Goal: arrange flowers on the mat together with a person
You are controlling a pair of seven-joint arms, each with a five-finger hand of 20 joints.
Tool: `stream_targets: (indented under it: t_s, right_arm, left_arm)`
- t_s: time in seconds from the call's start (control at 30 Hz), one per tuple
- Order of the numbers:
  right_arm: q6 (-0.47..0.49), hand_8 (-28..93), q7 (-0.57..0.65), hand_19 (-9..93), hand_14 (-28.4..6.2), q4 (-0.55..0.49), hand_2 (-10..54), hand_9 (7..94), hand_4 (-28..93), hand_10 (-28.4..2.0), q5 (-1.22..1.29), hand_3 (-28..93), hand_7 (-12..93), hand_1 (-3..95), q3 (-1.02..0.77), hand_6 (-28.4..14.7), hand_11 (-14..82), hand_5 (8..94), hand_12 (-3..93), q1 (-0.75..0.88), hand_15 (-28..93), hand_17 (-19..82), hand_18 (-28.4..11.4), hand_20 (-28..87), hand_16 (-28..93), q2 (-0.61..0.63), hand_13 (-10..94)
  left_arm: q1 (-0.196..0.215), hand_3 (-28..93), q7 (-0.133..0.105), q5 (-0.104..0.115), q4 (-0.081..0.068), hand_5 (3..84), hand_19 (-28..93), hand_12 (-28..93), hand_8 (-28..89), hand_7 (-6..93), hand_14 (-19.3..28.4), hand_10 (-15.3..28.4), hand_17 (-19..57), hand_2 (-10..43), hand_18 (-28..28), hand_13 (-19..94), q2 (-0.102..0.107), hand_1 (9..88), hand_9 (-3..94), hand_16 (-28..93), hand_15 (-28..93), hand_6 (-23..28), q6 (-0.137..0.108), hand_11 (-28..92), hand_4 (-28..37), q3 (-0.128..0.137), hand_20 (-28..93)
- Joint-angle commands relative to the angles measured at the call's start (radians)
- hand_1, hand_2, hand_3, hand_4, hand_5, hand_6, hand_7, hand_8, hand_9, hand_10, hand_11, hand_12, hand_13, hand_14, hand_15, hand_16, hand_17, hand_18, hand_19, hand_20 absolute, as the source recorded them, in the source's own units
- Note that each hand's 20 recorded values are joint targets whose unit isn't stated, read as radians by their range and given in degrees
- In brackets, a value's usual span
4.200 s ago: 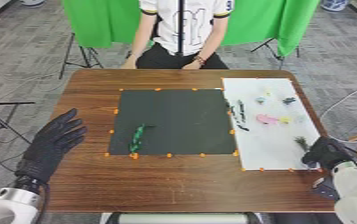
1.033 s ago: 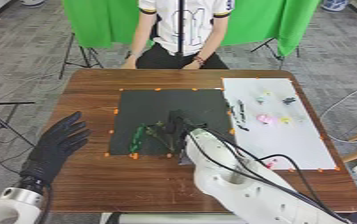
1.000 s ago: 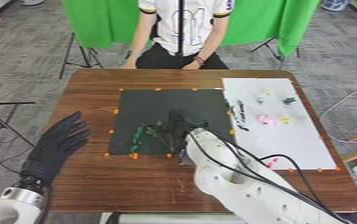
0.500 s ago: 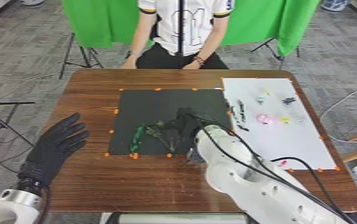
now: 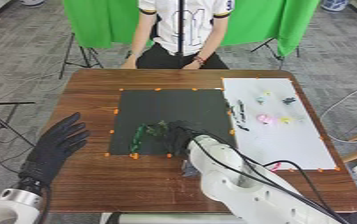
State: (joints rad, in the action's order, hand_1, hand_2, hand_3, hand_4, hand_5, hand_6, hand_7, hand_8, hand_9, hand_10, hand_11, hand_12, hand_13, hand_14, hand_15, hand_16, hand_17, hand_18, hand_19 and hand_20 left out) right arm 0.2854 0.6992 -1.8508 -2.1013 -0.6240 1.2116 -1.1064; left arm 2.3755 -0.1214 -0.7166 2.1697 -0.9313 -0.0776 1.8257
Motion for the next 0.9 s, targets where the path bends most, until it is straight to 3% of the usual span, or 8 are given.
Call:
stream_targets:
  t_s: [0.03, 0.3, 0.47, 0.57, 0.63, 0.73, 0.8, 0.9]
  right_arm:
    - [0.004, -7, -0.038, 93, -12.6, 0.007, 21.6, 92.7, -24, -9.9, -0.012, 77, 36, 4.1, 0.007, 0.5, 52.8, 90.4, 36.4, -0.005, 82, 37, -25.3, 39, 33, -0.038, 79]
    - [0.025, -7, -0.027, 93, -12.6, -0.008, 21.6, 92.7, -24, -9.8, -0.021, 77, 35, 4.1, -0.02, 0.5, 52.3, 90.3, 36.3, -0.001, 82, 37, -25.2, 39, 33, -0.005, 79]
    - [0.041, -7, -0.034, 93, -12.5, -0.084, 21.4, 93.1, -24, -10.2, -0.002, 76, 36, 5.0, -0.128, 0.4, 53.1, 91.2, 36.1, 0.071, 82, 37, -25.3, 39, 33, 0.055, 79]
    - [0.035, -7, -0.018, 93, -12.5, -0.152, 20.6, 93.0, -23, -10.2, 0.163, 76, 36, 6.1, -0.313, 0.4, 53.5, 91.2, 36.3, 0.182, 82, 37, -25.4, 39, 33, 0.08, 79]
    - [0.034, -7, -0.107, 93, -12.7, -0.18, 19.9, 92.6, -23, -10.3, 0.296, 76, 36, 7.4, -0.483, 0.4, 53.6, 91.0, 36.8, 0.28, 82, 37, -25.4, 39, 34, 0.1, 79]
    - [0.063, -8, -0.234, 88, -14.7, -0.198, 18.3, 86.8, -23, -12.6, 0.49, 76, 36, 11.4, -0.731, -1.0, 53.4, 85.6, 37.2, 0.409, 81, 30, -24.0, 38, 34, 0.132, 72]
    - [0.06, -9, -0.201, 82, -15.6, -0.219, 18.1, 81.5, -23, -13.1, 0.613, 76, 34, 13.0, -0.881, -2.2, 50.6, 79.9, 35.7, 0.483, 78, 27, -22.4, 37, 33, 0.162, 66]
    - [0.071, -9, -0.345, 76, -16.5, -0.201, 17.4, 75.1, -22, -14.6, 0.788, 77, 29, 12.8, -1.109, -3.4, 44.2, 72.6, 32.6, 0.634, 74, 25, -21.5, 35, 30, 0.198, 59]
  left_arm:
    - [0.006, 70, 0.006, 0.006, -0.008, 27.7, 45, 20, -9, 19.3, 13.9, 11.0, -8.3, -0.1, 20.9, 21, 0.002, 26.9, 24.5, 3, 29, 2.0, 0.004, 19, -16.2, -0.012, 9]
    - [0.019, 70, -0.004, 0.005, -0.002, 27.7, 45, 20, -9, 19.2, 13.9, 11.1, -8.4, -0.1, 21.0, 21, -0.001, 26.7, 24.5, 3, 28, 2.1, -0.001, 19, -16.3, 0.0, 9]
    - [0.027, 70, -0.007, 0.004, 0.001, 27.9, 45, 20, -9, 19.5, 14.0, 11.1, -8.4, -0.1, 20.9, 21, -0.008, 26.7, 24.6, 3, 29, 2.0, 0.0, 20, -16.4, 0.006, 9]
    - [0.028, 70, -0.012, 0.004, 0.002, 27.9, 45, 20, -9, 19.8, 14.0, 11.2, -8.4, -0.1, 21.0, 21, -0.011, 26.7, 24.6, 3, 29, 2.0, -0.002, 20, -16.4, 0.011, 9]
    - [0.037, 70, -0.015, 0.004, 0.006, 27.9, 45, 20, -9, 19.9, 14.0, 11.2, -8.4, -0.1, 21.0, 21, -0.014, 26.8, 24.6, 3, 29, 2.0, -0.005, 20, -16.5, 0.018, 9]
    - [0.053, 70, -0.019, 0.005, 0.013, 27.9, 45, 20, -9, 20.0, 14.0, 11.2, -8.3, -0.3, 21.0, 21, -0.018, 26.7, 24.7, 3, 30, 2.1, -0.011, 20, -16.5, 0.03, 9]
    - [0.052, 70, -0.018, 0.006, 0.014, 27.9, 45, 20, -9, 20.1, 14.1, 11.2, -8.3, -0.3, 21.0, 21, -0.017, 26.7, 24.7, 3, 30, 2.1, -0.013, 21, -16.6, 0.031, 9]
    - [0.059, 70, -0.023, 0.006, 0.019, 27.9, 45, 19, -10, 20.2, 14.1, 11.2, -8.3, -0.2, 21.0, 21, -0.013, 26.7, 24.7, 2, 30, 2.1, -0.016, 21, -16.7, 0.044, 9]
